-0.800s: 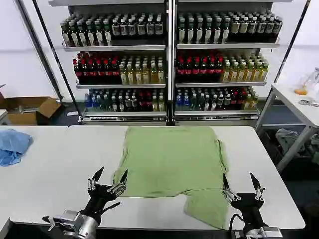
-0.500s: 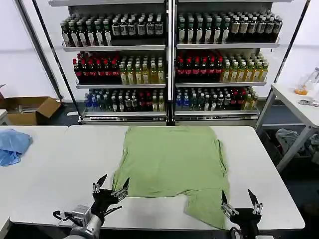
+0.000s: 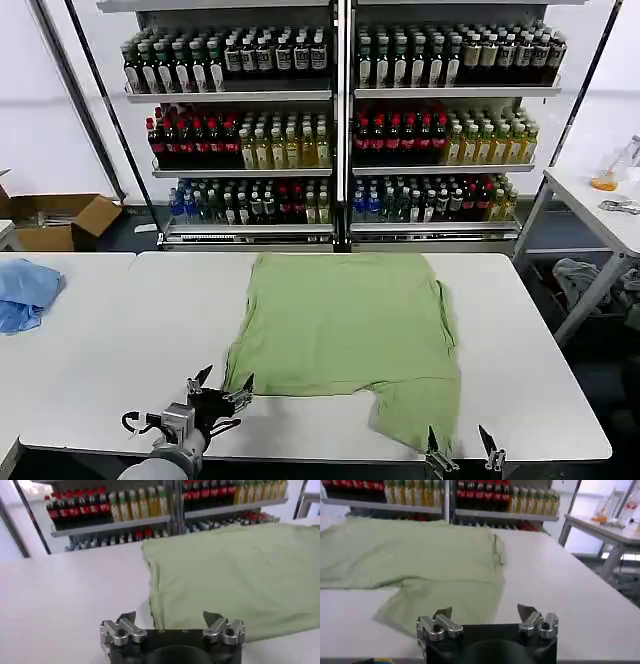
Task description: Fold and organize the clothes.
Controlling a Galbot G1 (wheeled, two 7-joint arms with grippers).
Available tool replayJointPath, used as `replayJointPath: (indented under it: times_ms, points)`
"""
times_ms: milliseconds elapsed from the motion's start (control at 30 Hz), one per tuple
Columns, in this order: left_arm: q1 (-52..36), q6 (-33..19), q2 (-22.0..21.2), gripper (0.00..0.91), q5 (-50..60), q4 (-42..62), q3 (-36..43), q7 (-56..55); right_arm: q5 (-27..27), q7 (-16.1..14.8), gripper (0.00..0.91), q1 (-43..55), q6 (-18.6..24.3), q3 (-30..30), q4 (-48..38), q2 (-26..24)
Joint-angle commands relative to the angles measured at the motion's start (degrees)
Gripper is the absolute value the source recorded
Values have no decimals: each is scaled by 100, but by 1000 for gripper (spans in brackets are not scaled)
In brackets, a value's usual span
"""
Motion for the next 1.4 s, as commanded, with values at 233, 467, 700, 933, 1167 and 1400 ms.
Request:
replayJointPath:
  times_ms: [233, 467, 700, 933, 1167, 1400]
  points:
    - [-142, 286, 155, 111, -270, 282, 99, 75, 556, 86, 0, 433, -357, -155, -292, 23]
    - [-110, 284, 192, 50, -327, 286, 109, 249, 648, 42, 0, 376, -329, -175, -279, 16]
    - [-93, 270, 242, 40, -683, 259, 25, 311, 689, 19, 0, 326, -175, -116, -131, -48]
    - [95, 69, 306, 40, -891, -124, -235, 301, 566, -87, 0, 108, 143, 47, 267, -133]
    - [409, 18, 533, 40, -1369, -976, -659, 251, 580, -162, 0, -203, 303, 390, 923, -384]
    - [472, 14, 767, 30, -1434, -1497, -884, 232, 697, -168, 0, -379, 350, 802, 1482, -601]
